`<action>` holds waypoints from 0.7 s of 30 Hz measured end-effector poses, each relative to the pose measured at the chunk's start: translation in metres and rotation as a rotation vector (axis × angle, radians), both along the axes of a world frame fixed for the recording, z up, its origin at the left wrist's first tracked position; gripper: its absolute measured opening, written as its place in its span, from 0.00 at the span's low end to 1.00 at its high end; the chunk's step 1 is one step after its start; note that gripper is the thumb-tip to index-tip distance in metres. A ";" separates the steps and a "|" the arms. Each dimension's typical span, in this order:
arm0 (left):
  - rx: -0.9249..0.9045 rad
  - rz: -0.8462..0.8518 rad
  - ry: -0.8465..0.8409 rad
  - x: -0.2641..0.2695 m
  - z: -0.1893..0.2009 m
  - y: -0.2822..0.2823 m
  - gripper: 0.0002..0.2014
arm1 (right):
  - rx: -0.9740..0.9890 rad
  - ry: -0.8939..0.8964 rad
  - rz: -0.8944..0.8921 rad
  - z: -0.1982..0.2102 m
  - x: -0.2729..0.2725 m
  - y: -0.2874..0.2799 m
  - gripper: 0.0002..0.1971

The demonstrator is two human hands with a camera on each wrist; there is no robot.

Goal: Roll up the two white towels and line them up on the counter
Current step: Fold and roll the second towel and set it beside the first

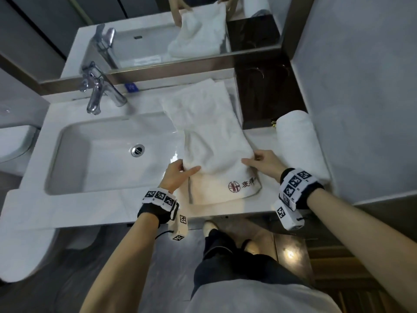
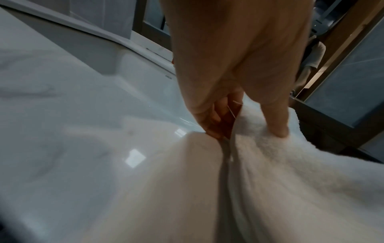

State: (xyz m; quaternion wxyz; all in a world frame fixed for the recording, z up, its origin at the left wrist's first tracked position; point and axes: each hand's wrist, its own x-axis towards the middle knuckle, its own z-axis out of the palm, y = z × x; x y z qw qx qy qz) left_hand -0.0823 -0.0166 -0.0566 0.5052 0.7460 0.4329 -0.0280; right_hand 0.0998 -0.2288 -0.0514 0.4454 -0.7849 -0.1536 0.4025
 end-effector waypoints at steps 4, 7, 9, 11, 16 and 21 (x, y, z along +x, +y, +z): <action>0.073 0.046 -0.022 -0.013 -0.003 -0.015 0.16 | 0.063 -0.034 -0.016 0.004 -0.010 -0.005 0.09; 0.035 0.107 -0.027 -0.017 -0.004 -0.023 0.11 | 0.021 -0.091 0.005 0.000 -0.017 -0.011 0.14; 0.022 0.134 -0.018 -0.020 -0.004 -0.030 0.10 | -0.030 -0.094 0.006 -0.005 -0.022 -0.014 0.15; -0.017 0.147 0.019 -0.024 -0.005 -0.035 0.18 | -0.112 -0.075 -0.013 -0.009 -0.024 -0.018 0.18; -0.037 0.145 0.075 -0.031 -0.006 -0.044 0.26 | -0.163 0.051 -0.056 -0.011 -0.029 -0.030 0.20; 0.046 0.089 0.105 -0.036 -0.009 -0.050 0.27 | -0.271 -0.126 0.134 -0.005 -0.035 -0.036 0.24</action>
